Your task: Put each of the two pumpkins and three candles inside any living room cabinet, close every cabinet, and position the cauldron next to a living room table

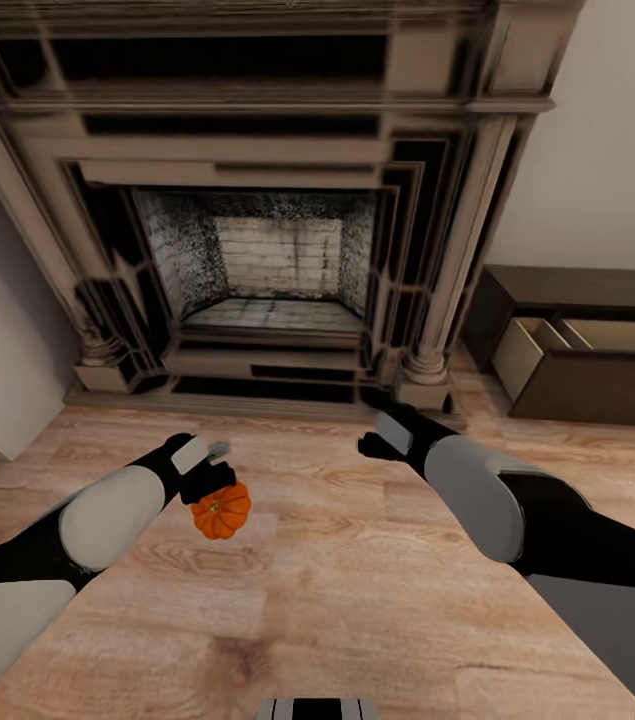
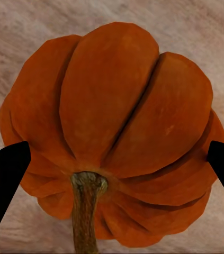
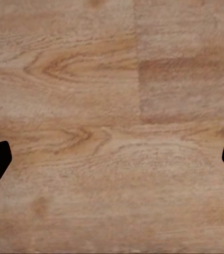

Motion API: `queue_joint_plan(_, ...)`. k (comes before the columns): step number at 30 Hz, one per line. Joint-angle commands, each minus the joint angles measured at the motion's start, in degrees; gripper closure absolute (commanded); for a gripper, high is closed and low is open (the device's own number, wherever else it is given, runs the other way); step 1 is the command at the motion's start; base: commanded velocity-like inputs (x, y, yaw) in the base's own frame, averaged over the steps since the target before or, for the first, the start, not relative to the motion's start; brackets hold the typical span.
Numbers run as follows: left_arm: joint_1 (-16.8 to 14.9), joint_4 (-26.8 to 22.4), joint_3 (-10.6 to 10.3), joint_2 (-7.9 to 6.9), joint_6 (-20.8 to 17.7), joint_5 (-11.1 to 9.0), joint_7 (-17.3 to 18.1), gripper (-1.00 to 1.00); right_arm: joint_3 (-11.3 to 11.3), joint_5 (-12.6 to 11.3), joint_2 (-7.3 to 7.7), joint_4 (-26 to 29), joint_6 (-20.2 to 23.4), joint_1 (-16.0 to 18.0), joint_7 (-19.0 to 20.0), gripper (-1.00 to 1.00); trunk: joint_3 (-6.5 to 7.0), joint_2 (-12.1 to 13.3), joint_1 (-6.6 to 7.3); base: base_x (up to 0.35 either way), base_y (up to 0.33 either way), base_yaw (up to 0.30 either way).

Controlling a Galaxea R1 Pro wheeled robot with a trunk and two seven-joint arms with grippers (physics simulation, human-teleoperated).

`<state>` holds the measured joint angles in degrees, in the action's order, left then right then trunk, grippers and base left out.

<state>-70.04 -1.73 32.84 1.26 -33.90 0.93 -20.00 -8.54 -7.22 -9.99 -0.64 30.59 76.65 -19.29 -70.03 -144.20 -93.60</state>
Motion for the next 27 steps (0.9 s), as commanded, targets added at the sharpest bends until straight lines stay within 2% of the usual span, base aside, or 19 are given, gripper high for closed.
queue_joint_plan(1, -0.01, -0.02, 0.33, 0.04, -0.21, 0.12, -0.36, 1.00, -0.16, -0.60, -0.01, -0.06, -0.14, -0.07, -0.47, -1.00, 0.18, 0.00, 0.06, -0.294, -0.178, 0.000)
queue_joint_plan(7, -0.01, 0.36, 0.38, 0.02, 0.27, 0.12, -0.41, 1.00, -0.16, -0.60, -0.01, -0.06, -0.22, -0.62, -0.48, -1.00, 1.51, 0.08, 0.22, -0.237, -0.127, 0.000)
queue_joint_plan(19, 0.38, 0.46, 0.38, 0.10, 0.57, -0.06, 0.98, 1.00, -0.08, -0.46, -0.01, 0.07, -1.54, -0.89, -0.64, -1.00, 4.17, 0.24, 0.53, -0.029, -0.013, 0.000)
queue_joint_plan(22, 0.80, 0.45, 0.38, -0.02, 0.58, -0.12, 4.16, 1.00, -0.07, -0.33, -0.01, -0.01, -6.71, -1.16, -0.84, -1.00, 4.83, 0.28, 0.61, 0.000, 0.000, 0.000)
queue_joint_plan(24, 0.96, 0.43, 0.38, 0.01, 0.54, -0.13, 4.96, 1.00, -0.07, -0.35, -0.01, -0.09, -9.82, -2.31, -0.77, -1.00, 5.28, 0.30, 0.66, 0.000, 0.000, 0.000)
queue_joint_plan(25, 1.11, 0.46, 0.38, 0.11, 0.54, -0.14, 5.39, 1.00, -0.01, -0.34, -0.01, -0.05, -16.44, -5.79, -0.59, -1.00, 5.50, 0.32, 0.68, 0.000, 0.000, 0.000)
queue_joint_plan(26, 1.13, 0.47, 0.38, 0.13, 0.55, -0.14, 5.46, 1.00, 0.05, -0.30, -0.01, -0.03, -18.32, -6.37, -0.57, -1.00, 5.72, 0.33, 0.71, 0.000, 0.000, 0.000)
queue_joint_plan(27, 1.46, 0.49, 0.40, 0.31, 0.59, -0.14, 5.65, 1.00, 0.37, 0.13, -0.01, -0.02, -23.43, -7.54, -0.47, -1.00, 5.94, 0.34, 0.74, 0.000, 0.000, 0.000)
